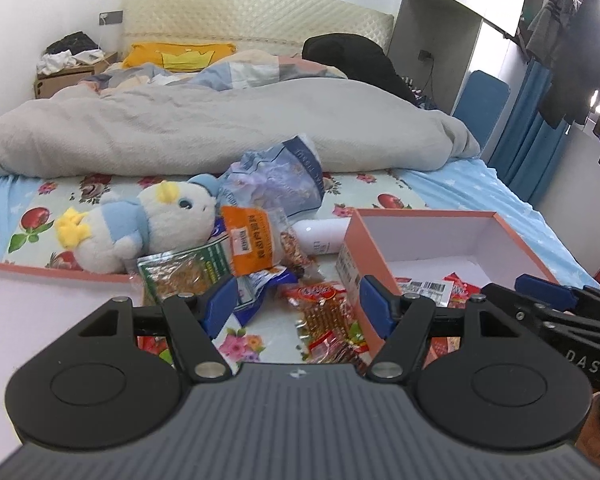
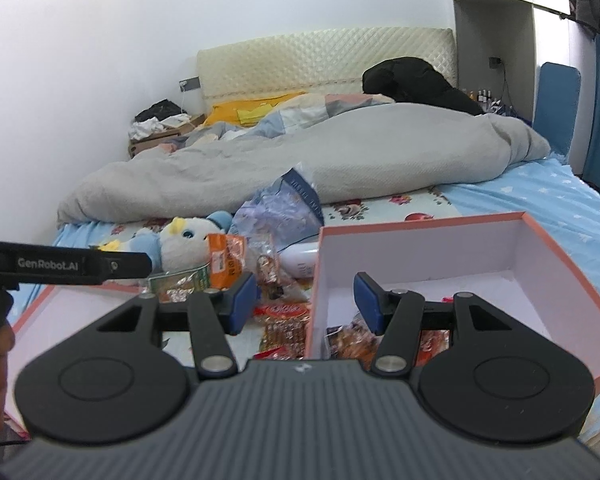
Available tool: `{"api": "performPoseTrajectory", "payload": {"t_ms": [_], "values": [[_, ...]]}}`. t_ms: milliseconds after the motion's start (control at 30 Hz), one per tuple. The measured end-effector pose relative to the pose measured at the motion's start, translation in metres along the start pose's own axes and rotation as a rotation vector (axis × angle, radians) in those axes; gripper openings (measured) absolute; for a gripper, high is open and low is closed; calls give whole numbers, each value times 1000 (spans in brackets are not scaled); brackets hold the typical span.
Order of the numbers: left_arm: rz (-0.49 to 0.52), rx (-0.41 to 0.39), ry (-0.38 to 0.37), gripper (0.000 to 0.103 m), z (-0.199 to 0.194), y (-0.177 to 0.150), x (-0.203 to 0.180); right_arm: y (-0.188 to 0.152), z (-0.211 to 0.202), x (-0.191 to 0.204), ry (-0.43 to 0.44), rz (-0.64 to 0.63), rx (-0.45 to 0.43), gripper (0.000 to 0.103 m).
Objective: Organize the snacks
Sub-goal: 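Withdraw both open tools from the box back toward the snack pile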
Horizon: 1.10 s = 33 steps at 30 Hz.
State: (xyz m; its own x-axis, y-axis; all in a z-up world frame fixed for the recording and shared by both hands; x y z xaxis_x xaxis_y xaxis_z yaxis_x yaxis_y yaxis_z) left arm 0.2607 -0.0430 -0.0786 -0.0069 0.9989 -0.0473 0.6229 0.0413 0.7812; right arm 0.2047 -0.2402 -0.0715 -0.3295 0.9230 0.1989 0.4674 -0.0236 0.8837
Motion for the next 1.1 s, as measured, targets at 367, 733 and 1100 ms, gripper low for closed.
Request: {"api": "performPoseTrajectory", "payload": {"t_ms": [367, 733, 1100], "values": [[-36, 50, 9, 72, 0, -24, 37, -12, 12, 35, 14, -44, 36, 57], [-72, 91, -1, 72, 0, -48, 65, -39, 23, 57, -3, -38, 94, 57], [-66, 124, 1, 72, 23, -63, 83, -69, 44, 70, -35, -22, 150, 57]]}}
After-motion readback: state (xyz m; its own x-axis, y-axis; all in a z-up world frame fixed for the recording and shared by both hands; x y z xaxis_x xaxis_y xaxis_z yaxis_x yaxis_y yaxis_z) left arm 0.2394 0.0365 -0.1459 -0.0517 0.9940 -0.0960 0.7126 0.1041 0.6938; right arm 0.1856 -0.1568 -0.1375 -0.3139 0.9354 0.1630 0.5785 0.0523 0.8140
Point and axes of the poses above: each gripper's, at about its wrist camera, not at the fingertips, and z roughly the way its jaws point, x to its left, y to its top, the point moved 7 cm from there along z, roughly the way its jaws point, and after that the axes turned 14 degrees about y, right-handed, at the moved point
